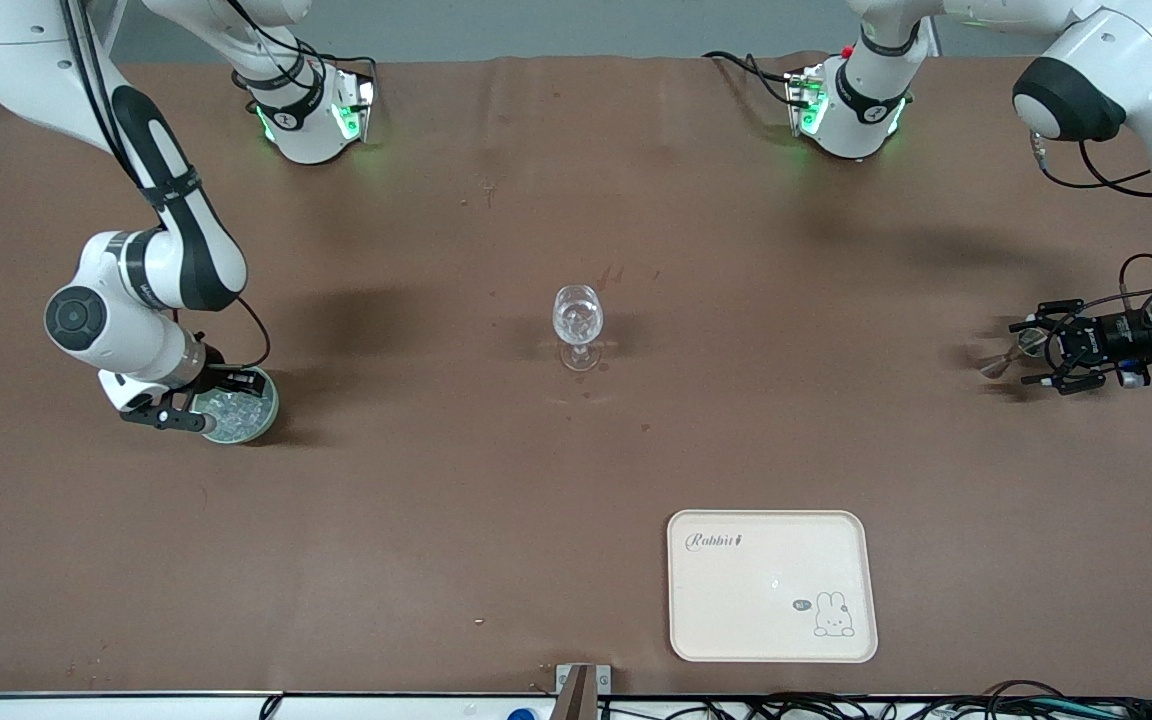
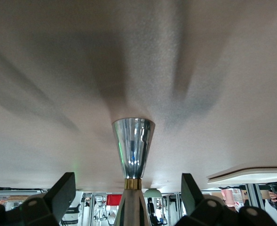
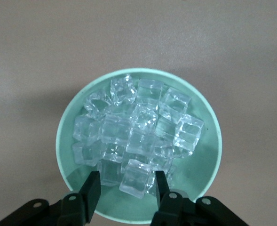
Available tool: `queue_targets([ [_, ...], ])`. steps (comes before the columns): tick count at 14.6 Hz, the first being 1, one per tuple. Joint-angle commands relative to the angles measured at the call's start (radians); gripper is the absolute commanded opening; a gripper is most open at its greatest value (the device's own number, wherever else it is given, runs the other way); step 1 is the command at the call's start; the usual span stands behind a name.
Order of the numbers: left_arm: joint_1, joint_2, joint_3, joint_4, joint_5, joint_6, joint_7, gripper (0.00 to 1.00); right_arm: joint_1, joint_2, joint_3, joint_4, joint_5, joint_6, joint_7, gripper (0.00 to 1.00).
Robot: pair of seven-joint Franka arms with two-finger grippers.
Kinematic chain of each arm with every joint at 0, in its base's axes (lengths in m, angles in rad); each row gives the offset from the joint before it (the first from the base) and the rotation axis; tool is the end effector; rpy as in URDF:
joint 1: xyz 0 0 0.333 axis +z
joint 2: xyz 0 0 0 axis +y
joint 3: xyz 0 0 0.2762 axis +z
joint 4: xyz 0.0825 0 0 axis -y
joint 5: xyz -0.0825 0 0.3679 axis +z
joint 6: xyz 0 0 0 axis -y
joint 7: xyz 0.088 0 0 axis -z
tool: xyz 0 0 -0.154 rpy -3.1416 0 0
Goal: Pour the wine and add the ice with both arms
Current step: 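Grasp an ice cube with the right gripper while the left gripper grasps the jigger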
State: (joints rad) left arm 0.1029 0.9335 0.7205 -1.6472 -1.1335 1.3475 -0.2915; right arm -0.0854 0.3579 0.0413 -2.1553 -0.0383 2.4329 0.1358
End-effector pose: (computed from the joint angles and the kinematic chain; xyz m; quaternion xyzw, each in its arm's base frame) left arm 0.4647 0.2646 0.1001 0.6340 0.6112 -0.3279 0.3420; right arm 0.5320 -0.0235 0.1533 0.9963 -0.0758 -0.0396 0.0064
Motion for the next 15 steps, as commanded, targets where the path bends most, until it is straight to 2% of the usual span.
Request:
queue_targets([
  [1,-0.006,-0.008,0.007,-0.032,-0.048,-0.013,-0.006,0.89,0.003,-0.016,-0.001,-0.032,0.009,0.006,0.01,0.51],
  [4,-0.009,-0.012,0.007,-0.039,-0.058,-0.013,-0.012,0.58,-0.003,-0.014,-0.003,-0.021,0.008,0.008,0.01,0.46],
  [5,-0.006,-0.012,0.007,-0.039,-0.069,-0.014,-0.02,0.42,-0.005,-0.014,-0.003,-0.02,0.008,0.008,0.01,0.46],
  [6,-0.002,-0.013,0.007,-0.039,-0.071,-0.024,-0.023,0.22,-0.007,-0.014,-0.003,-0.014,0.008,0.006,0.01,0.46],
  [7,0.001,-0.013,0.007,-0.039,-0.071,-0.046,-0.021,0.09,-0.008,-0.014,-0.003,-0.009,0.008,0.006,0.013,0.46],
  [8,0.004,-0.013,0.008,-0.039,-0.071,-0.068,-0.021,0.03,-0.008,-0.014,-0.003,-0.009,0.008,0.008,0.013,0.46],
  [9,0.004,-0.015,0.008,-0.04,-0.072,-0.073,-0.026,0.02,-0.008,-0.014,-0.003,-0.009,0.008,0.009,0.015,0.46],
  [13,0.024,-0.039,0.011,-0.049,-0.077,-0.119,-0.028,0.01,0.004,-0.013,-0.003,-0.012,0.008,0.017,0.018,0.46],
  [15,0.02,-0.074,0.011,-0.048,-0.075,-0.165,-0.032,0.01,0.004,-0.01,-0.003,-0.014,0.008,0.023,0.018,0.41],
])
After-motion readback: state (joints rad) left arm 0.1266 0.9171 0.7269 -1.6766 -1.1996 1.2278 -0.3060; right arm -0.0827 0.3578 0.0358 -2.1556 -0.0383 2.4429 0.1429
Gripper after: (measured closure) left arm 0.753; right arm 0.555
